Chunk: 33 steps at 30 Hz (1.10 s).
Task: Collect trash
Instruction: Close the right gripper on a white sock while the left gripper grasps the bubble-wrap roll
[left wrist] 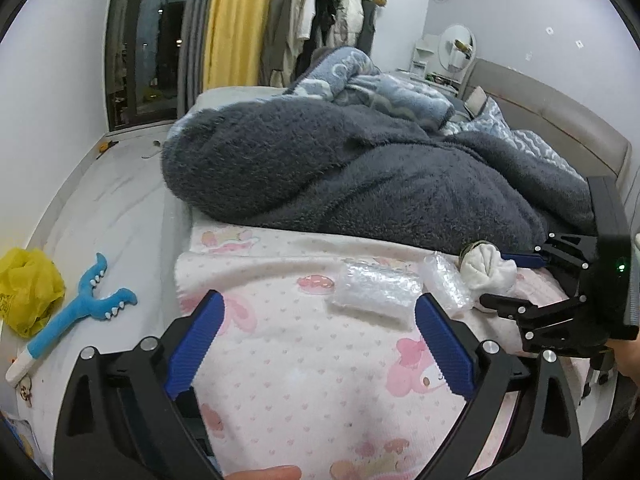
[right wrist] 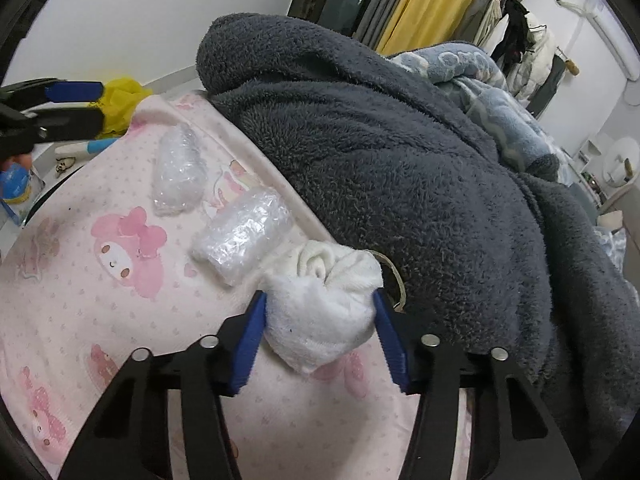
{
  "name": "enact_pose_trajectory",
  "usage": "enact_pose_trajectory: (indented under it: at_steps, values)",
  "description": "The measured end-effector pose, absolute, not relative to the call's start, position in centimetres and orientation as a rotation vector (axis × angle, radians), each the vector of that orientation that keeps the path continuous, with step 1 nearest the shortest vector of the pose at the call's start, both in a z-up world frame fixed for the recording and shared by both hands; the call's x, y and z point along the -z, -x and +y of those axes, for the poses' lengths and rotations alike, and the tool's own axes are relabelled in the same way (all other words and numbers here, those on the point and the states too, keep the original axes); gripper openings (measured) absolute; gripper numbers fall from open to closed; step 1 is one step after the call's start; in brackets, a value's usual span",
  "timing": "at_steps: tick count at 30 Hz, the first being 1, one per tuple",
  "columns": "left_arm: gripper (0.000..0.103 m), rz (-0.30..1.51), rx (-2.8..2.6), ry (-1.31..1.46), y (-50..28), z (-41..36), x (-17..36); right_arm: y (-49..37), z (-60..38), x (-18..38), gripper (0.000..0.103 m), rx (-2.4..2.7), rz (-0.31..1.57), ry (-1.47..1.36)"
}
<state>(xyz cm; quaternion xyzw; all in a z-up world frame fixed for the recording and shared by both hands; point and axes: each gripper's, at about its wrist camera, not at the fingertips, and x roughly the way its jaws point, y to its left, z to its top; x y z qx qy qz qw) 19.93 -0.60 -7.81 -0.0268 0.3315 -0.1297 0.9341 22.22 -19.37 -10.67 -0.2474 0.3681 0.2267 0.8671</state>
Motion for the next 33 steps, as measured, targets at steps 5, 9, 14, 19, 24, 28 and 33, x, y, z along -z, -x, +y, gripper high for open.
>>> enact_pose_trajectory:
  at_steps: [5,9,14,19,24,28,33]
  values:
    - [0.098,0.674,0.283,0.031,-20.7,-1.7,8.3,-22.0,-19.7,10.4,0.038,-0.492,0.771,0.496]
    - [0.098,0.665,0.298,0.014,-21.2,-2.5,8.4,-22.1,-20.6,9.3,0.036,-0.518,0.772,0.409]
    - [0.098,0.682,0.314,-0.002,-22.4,-3.6,9.1,-22.2,-22.2,8.2,0.036,-0.532,0.77,0.306]
    - [0.097,0.712,0.321,-0.025,-23.4,-4.5,10.0,-22.4,-23.9,7.1,0.036,-0.55,0.749,0.202]
    - [0.096,0.729,0.334,-0.033,-24.2,-5.3,10.4,-22.8,-25.7,6.4,0.036,-0.58,0.754,0.059]
    - [0.082,0.75,0.343,-0.063,-24.4,-6.0,10.9,-23.1,-26.9,6.1,0.036,-0.591,0.758,-0.035]
    - [0.068,0.761,0.355,-0.079,-24.1,-6.4,10.9,-22.9,-28.3,6.2,0.036,-0.59,0.769,-0.135]
